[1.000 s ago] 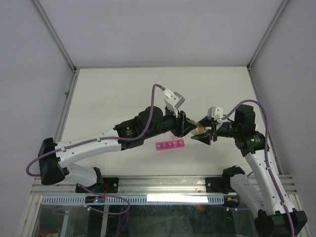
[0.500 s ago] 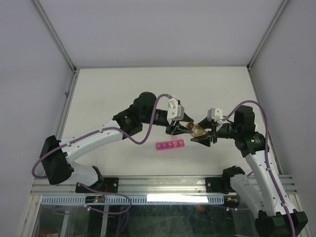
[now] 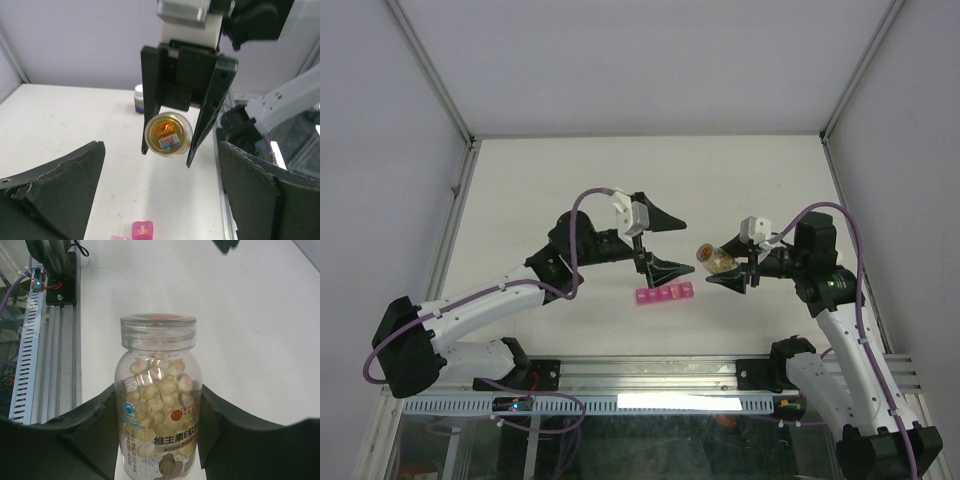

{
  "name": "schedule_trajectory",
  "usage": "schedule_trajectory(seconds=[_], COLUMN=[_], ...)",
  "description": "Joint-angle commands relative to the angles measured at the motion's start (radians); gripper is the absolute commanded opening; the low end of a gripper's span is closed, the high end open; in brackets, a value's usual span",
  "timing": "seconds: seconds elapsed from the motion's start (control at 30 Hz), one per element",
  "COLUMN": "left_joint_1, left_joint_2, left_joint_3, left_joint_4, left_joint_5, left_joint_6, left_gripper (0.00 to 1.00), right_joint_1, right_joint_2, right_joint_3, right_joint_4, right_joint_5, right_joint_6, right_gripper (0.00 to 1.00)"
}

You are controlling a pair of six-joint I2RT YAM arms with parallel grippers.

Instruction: Sort the pills into containers

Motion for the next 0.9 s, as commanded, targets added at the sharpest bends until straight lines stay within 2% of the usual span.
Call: schedule_trajectory(seconds=[0.0, 0.17, 0.3, 0.37, 0.53, 0.6, 0.87], left_joint_1=[0.003, 0.003, -0.002, -0.023, -0.153, -0.186, -0.191], left_joint_2=[-0.106, -0.162, -0.174, -0.175, -0.176, -0.168, -0.125], left_joint_3=[-0.064, -0.197, -0.227, -0.223, -0.148, -0.117, -0.113], left_joint_4=[0.199, 0.349, 0.371, 0.331, 0.094, 0.038, 0.13], left_joint_5=[-0.133, -0.15, -0.209, -0.264, -0.508, -0.562, -0.478], left_joint_6=[-0.261, -0.491, -0.594, -0.588, -0.417, -0.386, -0.458], left_gripper=[0.99, 0.99, 0.97, 0.95, 0.93, 0.92, 0.96], right_joint_1=[-0.005, -0.005, -0.006, -0.007, -0.01, -0.01, -0.011], right_joint_2=[-0.009, -0.008, -0.009, -0.009, -0.011, -0.011, -0.009], right_joint_3=[0.043, 0.041, 0.04, 0.04, 0.041, 0.041, 0.039], right_joint_4=[0.056, 0.057, 0.056, 0.056, 0.056, 0.056, 0.055], right_joint_5=[-0.009, -0.009, -0.01, -0.011, -0.013, -0.013, -0.013], right_joint_6=[-0.001, -0.002, -0.001, -0.001, 0.0, -0.002, -0.005], right_gripper=[0.0, 0.0, 0.0, 0.0, 0.0, 0.0, 0.0])
